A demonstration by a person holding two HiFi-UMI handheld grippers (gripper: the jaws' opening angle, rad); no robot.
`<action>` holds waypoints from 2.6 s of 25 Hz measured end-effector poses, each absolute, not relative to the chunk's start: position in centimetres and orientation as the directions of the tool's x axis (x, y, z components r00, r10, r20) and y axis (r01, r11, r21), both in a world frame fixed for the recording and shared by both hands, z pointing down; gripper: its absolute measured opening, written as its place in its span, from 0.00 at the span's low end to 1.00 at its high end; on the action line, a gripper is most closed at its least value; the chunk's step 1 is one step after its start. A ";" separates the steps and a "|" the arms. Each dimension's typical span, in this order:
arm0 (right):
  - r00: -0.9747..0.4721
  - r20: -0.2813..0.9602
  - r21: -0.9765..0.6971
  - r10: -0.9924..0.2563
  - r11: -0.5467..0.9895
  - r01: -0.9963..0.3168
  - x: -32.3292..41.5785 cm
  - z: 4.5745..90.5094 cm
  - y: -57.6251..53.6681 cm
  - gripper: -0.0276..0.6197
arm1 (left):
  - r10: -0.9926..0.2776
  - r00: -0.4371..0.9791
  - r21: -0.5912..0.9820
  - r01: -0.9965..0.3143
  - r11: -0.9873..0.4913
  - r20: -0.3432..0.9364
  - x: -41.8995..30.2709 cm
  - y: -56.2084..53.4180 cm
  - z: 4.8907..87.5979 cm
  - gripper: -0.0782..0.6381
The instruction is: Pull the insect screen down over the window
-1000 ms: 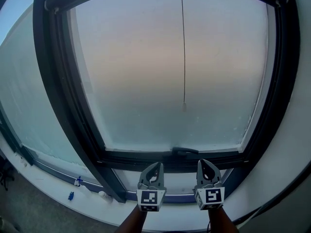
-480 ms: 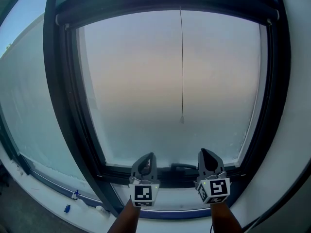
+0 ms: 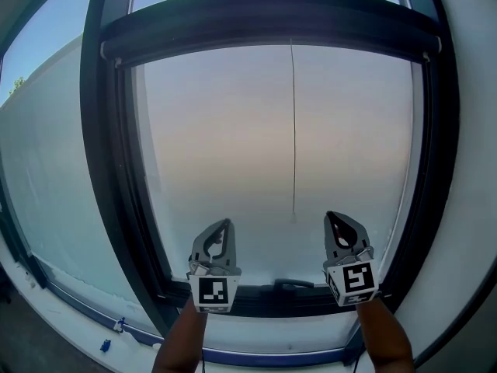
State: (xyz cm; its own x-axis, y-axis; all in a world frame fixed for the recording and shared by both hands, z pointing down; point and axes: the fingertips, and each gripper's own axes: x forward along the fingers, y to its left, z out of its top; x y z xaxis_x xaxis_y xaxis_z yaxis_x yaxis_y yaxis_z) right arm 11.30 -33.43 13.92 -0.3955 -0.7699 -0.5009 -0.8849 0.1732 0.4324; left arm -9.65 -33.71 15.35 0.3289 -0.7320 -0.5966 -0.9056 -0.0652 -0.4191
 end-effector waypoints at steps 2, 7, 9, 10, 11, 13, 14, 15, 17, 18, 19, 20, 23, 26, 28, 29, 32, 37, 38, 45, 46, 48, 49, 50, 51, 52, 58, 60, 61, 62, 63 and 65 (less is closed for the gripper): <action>-0.420 -0.497 0.443 -0.760 0.194 -0.875 10.8 12.5 -33.7 0.05 | -0.711 0.331 -0.447 -0.894 -0.025 -0.621 -9.7 -33.7 13.5 0.11; -0.440 -0.518 0.499 -0.733 0.159 -0.852 9.2 8.3 -33.9 0.05 | -0.666 0.309 -0.482 -0.872 0.088 -0.680 -10.0 -33.7 8.7 0.11; -0.434 -0.528 0.503 -0.730 0.143 -0.852 9.2 7.0 -34.1 0.05 | -0.666 0.308 -0.486 -0.869 0.094 -0.679 -9.6 -33.9 7.6 0.11; -0.426 -0.537 0.499 -0.728 0.133 -0.856 9.4 6.4 -34.2 0.05 | -0.667 0.310 -0.476 -0.876 0.077 -0.678 -9.4 -34.0 6.9 0.11; -0.416 -0.549 0.493 -0.725 0.121 -0.861 9.6 5.6 -34.4 0.05 | -0.662 0.319 -0.464 -0.884 0.049 -0.678 -9.1 -34.1 6.3 0.11; -0.394 -0.574 0.479 -0.717 0.096 -0.872 9.7 3.9 -34.7 0.05 | -0.643 0.361 -0.466 -0.885 -0.008 -0.675 -8.3 -34.4 5.0 0.11; -0.382 -0.588 0.476 -0.713 0.077 -0.876 9.7 3.0 -34.7 0.05 | -0.632 0.382 -0.474 -0.880 -0.028 -0.674 -7.9 -34.3 4.3 0.11; -0.369 -0.602 0.479 -0.708 0.050 -0.876 9.7 2.1 -34.7 0.05 | -0.622 0.398 -0.476 -0.878 -0.046 -0.674 -7.5 -34.2 3.5 0.11; -0.347 -0.627 0.504 -0.698 -0.024 -0.863 9.7 0.4 -34.8 0.05 | -0.604 0.417 -0.461 -0.883 -0.092 -0.679 -7.1 -34.2 1.7 0.11; -0.338 -0.637 0.519 -0.693 -0.061 -0.852 9.8 -0.5 -34.9 0.05 | -0.598 0.422 -0.448 -0.887 -0.116 -0.681 -7.0 -34.3 0.8 0.11; -0.332 -0.644 0.533 -0.689 -0.094 -0.841 9.8 -1.3 -35.0 0.05 | -0.595 0.425 -0.436 -0.890 -0.136 -0.682 -7.1 -34.5 -0.1 0.11; -0.326 -0.651 0.547 -0.686 -0.125 -0.828 9.8 -2.2 -35.0 0.05 | -0.592 0.427 -0.429 -0.891 -0.147 -0.683 -7.1 -34.6 -1.1 0.11; -0.309 -0.666 0.582 -0.680 -0.214 -0.784 10.1 -4.8 -34.8 0.05 | -0.591 0.420 -0.469 -0.880 -0.078 -0.689 -7.2 -34.7 -4.0 0.11; -0.299 -0.670 0.620 -0.680 -0.292 -0.728 10.2 -6.9 -34.8 0.05 | -0.611 0.392 -0.530 -0.846 0.054 -0.688 -7.7 -34.9 -6.5 0.11; -0.296 -0.676 0.646 -0.675 -0.349 -0.679 10.2 -8.1 -34.8 0.05 | -0.636 0.361 -0.557 -0.820 0.133 -0.682 -8.2 -35.4 -7.7 0.11; -0.297 -0.678 0.656 -0.672 -0.372 -0.657 10.2 -8.6 -34.7 0.05 | -0.646 0.345 -0.571 -0.802 0.174 -0.681 -8.4 -35.6 -8.3 0.11; -0.305 -0.688 0.678 -0.659 -0.434 -0.593 10.1 -9.9 -34.3 0.05 | -0.665 0.308 -0.609 -0.743 0.278 -0.680 -9.0 -36.1 -9.9 0.11; -0.306 -0.717 0.684 -0.626 -0.546 -0.484 9.7 -12.1 -33.5 0.05 | -0.687 0.277 -0.642 -0.680 0.355 -0.672 -9.0 -36.4 -12.5 0.11; -0.302 -0.718 0.685 -0.628 -0.559 -0.466 9.7 -12.6 -33.4 0.05 | -0.688 0.269 -0.649 -0.660 0.378 -0.674 -8.9 -36.3 -13.0 0.11; -0.239 -0.660 0.750 -0.713 -0.603 -0.272 10.5 -15.1 -34.6 0.09 | -0.727 0.165 -0.679 -0.537 0.501 -0.667 -9.7 -36.9 -16.7 0.11; -0.230 -0.655 0.755 -0.720 -0.606 -0.250 10.7 -15.4 -34.8 0.11 | -0.740 0.152 -0.693 -0.511 0.509 -0.656 -9.9 -37.1 -17.1 0.11; -0.219 -0.654 0.756 -0.724 -0.615 -0.224 10.9 -16.3 -35.0 0.14 | -0.778 0.135 -0.739 -0.446 0.505 -0.613 -10.2 -37.8 -17.4 0.12; -0.217 -0.654 0.756 -0.725 -0.617 -0.218 11.0 -16.6 -35.1 0.17 | -0.795 0.129 -0.760 -0.414 0.500 -0.593 -10.3 -38.1 -17.4 0.17; -0.214 -0.651 0.759 -0.728 -0.615 -0.216 11.2 -16.9 -35.1 0.20 | -0.804 0.124 -0.775 -0.386 0.501 -0.582 -10.4 -38.3 -17.3 0.24; -0.209 -0.646 0.762 -0.734 -0.611 -0.213 11.4 -17.2 -35.3 0.21 | -0.807 0.121 -0.782 -0.362 0.507 -0.579 -10.5 -38.3 -17.3 0.30; -0.202 -0.642 0.766 -0.740 -0.608 -0.207 11.6 -17.4 -35.5 0.23 | -0.805 0.119 -0.785 -0.343 0.517 -0.582 -10.5 -38.3 -17.4 0.33; -0.158 -0.638 0.770 -0.754 -0.619 -0.157 12.7 -19.4 -36.1 0.30 | -0.804 0.078 -0.798 -0.207 0.565 -0.589 -10.2 -39.1 -18.3 0.49; -0.141 -0.630 0.776 -0.764 -0.616 -0.132 12.8 -19.9 -36.4 0.32 | -0.815 0.043 -0.807 -0.173 0.564 -0.578 -10.4 -39.5 -18.5 0.51; -0.133 -0.624 0.781 -0.770 -0.613 -0.117 12.9 -20.2 -36.7 0.33 | -0.819 0.017 -0.810 -0.155 0.565 -0.574 -10.8 -39.8 -18.7 0.51; -0.125 -0.619 0.786 -0.775 -0.610 -0.103 12.9 -20.4 -36.9 0.33 | -0.820 -0.012 -0.812 -0.140 0.567 -0.572 -11.2 -40.0 -19.0 0.51; -0.117 -0.613 0.790 -0.781 -0.607 -0.087 13.1 -20.6 -37.2 0.33 | -0.821 -0.037 -0.812 -0.129 0.569 -0.569 -11.6 -40.3 -19.3 0.51; -0.099 -0.599 0.801 -0.795 -0.597 -0.055 13.5 -20.6 -38.0 0.33 | -0.825 -0.066 -0.816 -0.123 0.564 -0.561 -12.1 -40.7 -19.8 0.51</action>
State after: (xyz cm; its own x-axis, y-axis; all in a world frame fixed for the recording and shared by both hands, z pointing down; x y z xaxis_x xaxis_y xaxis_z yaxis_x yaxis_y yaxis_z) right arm 13.46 -37.96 -20.57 -0.0989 -0.7947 -0.5989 -0.0549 -0.5966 0.8007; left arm -12.11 -40.69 -19.79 -0.0658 -0.8255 -0.5606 -0.1233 0.5643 -0.8163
